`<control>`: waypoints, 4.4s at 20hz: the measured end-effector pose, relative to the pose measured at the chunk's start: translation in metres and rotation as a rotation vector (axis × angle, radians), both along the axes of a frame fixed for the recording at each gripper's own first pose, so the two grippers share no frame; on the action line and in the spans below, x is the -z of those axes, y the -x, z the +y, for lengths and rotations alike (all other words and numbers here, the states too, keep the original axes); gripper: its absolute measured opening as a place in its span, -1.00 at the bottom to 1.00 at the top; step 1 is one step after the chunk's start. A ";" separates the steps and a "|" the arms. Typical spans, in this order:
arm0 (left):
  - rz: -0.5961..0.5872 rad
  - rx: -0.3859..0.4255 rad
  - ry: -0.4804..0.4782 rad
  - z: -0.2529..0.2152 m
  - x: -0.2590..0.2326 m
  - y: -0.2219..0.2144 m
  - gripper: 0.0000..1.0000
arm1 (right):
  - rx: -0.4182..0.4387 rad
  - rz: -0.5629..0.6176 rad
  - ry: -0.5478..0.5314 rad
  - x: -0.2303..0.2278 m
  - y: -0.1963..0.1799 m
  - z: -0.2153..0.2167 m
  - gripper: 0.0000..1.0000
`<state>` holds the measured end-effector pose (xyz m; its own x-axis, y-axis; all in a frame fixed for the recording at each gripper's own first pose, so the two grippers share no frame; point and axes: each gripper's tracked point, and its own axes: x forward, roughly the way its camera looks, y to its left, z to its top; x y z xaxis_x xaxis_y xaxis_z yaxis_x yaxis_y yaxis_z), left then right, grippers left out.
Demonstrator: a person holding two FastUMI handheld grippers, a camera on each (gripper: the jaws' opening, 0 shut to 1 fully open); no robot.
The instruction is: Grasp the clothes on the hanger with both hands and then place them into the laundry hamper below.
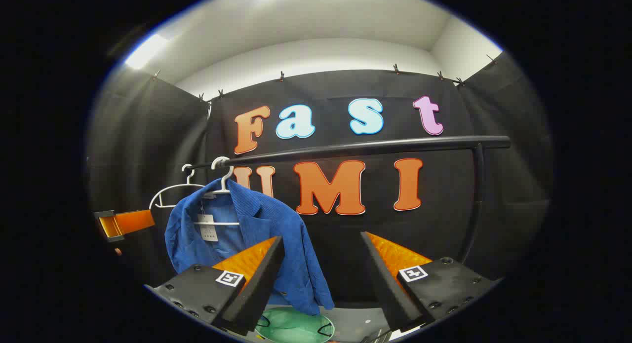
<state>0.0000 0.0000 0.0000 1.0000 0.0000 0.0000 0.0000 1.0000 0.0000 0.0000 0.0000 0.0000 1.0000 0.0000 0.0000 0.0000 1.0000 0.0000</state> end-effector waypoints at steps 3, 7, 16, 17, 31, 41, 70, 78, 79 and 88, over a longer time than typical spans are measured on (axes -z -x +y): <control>0.011 0.037 0.019 -0.008 0.009 -0.017 0.89 | 0.031 -0.014 0.007 -0.003 0.006 -0.007 0.97; 0.046 0.067 0.018 -0.014 0.020 -0.037 0.83 | 0.066 -0.019 -0.002 -0.002 0.011 -0.016 0.98; 0.038 0.056 0.028 -0.016 0.021 -0.039 0.83 | 0.063 -0.018 -0.004 0.000 0.011 -0.019 0.97; 0.037 0.046 0.030 -0.015 0.023 -0.037 0.90 | 0.051 -0.014 -0.004 0.002 0.011 -0.016 0.97; 0.076 -0.136 0.032 0.045 0.057 -0.039 0.90 | -0.188 0.075 -0.032 0.062 -0.069 0.079 0.98; 0.147 -0.155 0.046 0.094 0.094 -0.075 0.90 | -0.233 0.102 -0.056 0.110 -0.158 0.148 0.98; 0.226 -0.088 0.099 0.118 0.149 -0.140 0.59 | -0.256 0.180 -0.298 0.141 -0.224 0.160 -0.85; 0.234 -0.077 0.117 0.119 0.152 -0.140 0.46 | -0.326 0.181 -0.407 0.133 -0.213 0.158 -0.85; 0.230 -0.067 0.120 0.117 0.151 -0.141 0.42 | -0.335 0.180 -0.437 0.132 -0.211 0.157 -0.86; 0.258 -0.061 0.162 0.112 0.145 -0.123 -0.89 | -0.390 0.147 -0.560 0.112 -0.196 0.142 -0.85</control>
<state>0.1226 0.1123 -0.1447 0.9651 0.0397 -0.2589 -0.0813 0.9850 -0.1520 0.1956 0.1418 -0.1117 0.9165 0.3990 -0.0306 -0.3198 0.7762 0.5434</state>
